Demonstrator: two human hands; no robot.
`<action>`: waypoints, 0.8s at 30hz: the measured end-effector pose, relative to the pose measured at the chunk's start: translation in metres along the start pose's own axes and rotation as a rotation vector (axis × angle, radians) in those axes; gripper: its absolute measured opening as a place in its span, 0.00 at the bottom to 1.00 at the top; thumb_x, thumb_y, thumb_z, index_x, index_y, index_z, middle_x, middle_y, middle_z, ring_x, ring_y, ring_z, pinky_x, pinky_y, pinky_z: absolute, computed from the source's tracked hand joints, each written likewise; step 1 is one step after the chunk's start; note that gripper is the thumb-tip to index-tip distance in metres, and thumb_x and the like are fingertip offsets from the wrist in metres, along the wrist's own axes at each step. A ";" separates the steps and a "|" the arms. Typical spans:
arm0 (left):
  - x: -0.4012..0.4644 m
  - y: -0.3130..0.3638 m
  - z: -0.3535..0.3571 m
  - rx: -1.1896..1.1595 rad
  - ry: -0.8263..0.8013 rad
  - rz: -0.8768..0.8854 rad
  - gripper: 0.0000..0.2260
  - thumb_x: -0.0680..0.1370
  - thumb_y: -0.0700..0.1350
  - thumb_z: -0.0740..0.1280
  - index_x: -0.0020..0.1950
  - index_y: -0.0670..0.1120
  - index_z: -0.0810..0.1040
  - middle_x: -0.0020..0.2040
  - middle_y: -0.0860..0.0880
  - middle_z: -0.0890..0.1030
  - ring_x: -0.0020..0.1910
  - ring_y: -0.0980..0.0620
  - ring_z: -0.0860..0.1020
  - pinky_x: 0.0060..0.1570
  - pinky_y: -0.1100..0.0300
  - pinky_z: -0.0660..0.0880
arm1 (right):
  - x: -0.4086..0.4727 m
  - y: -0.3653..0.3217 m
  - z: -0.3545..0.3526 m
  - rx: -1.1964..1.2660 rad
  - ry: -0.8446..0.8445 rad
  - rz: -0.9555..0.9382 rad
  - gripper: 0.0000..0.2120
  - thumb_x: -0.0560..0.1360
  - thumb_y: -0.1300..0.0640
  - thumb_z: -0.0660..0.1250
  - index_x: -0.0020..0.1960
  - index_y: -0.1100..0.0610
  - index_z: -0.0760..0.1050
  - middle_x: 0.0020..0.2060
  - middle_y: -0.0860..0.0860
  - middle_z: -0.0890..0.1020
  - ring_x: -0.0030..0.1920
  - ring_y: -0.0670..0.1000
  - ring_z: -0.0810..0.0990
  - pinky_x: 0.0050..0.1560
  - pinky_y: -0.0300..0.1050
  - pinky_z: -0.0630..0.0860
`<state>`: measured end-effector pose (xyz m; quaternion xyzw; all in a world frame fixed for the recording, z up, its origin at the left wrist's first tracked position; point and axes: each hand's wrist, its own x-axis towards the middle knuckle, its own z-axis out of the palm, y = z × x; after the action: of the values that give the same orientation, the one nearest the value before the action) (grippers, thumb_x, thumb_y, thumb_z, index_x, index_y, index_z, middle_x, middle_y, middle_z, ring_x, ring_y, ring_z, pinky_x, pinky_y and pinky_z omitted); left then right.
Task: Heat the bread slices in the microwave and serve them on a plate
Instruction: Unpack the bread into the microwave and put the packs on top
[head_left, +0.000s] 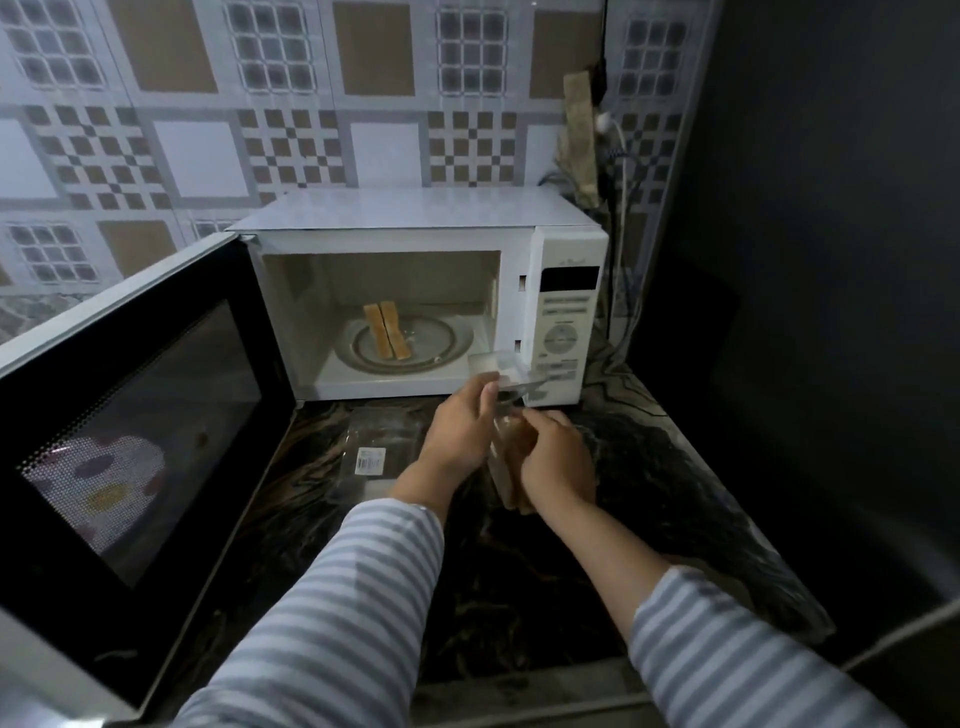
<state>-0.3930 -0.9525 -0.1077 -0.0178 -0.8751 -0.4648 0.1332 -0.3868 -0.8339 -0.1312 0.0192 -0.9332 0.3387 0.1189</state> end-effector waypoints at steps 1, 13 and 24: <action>-0.004 -0.003 0.004 -0.014 0.004 0.013 0.16 0.83 0.50 0.55 0.68 0.49 0.72 0.62 0.47 0.78 0.61 0.50 0.75 0.52 0.68 0.66 | -0.009 0.006 -0.005 0.000 0.036 -0.003 0.21 0.75 0.60 0.63 0.66 0.45 0.74 0.63 0.46 0.73 0.60 0.50 0.75 0.56 0.43 0.73; -0.054 -0.050 0.044 0.187 -0.002 0.059 0.10 0.79 0.46 0.64 0.59 0.54 0.79 0.68 0.52 0.75 0.66 0.52 0.73 0.59 0.61 0.69 | -0.072 0.070 -0.051 0.018 0.173 0.084 0.19 0.75 0.56 0.68 0.65 0.46 0.75 0.64 0.46 0.73 0.58 0.49 0.76 0.50 0.41 0.75; -0.060 -0.039 0.048 0.372 -0.075 0.060 0.12 0.79 0.46 0.65 0.61 0.49 0.79 0.70 0.50 0.71 0.69 0.50 0.68 0.63 0.61 0.66 | -0.044 0.050 -0.083 0.087 0.141 0.002 0.19 0.74 0.57 0.67 0.64 0.46 0.76 0.61 0.45 0.75 0.57 0.49 0.76 0.50 0.41 0.74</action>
<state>-0.3519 -0.9293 -0.1796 -0.0364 -0.9494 -0.2898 0.1153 -0.3323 -0.7448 -0.1116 -0.0003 -0.9069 0.3794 0.1830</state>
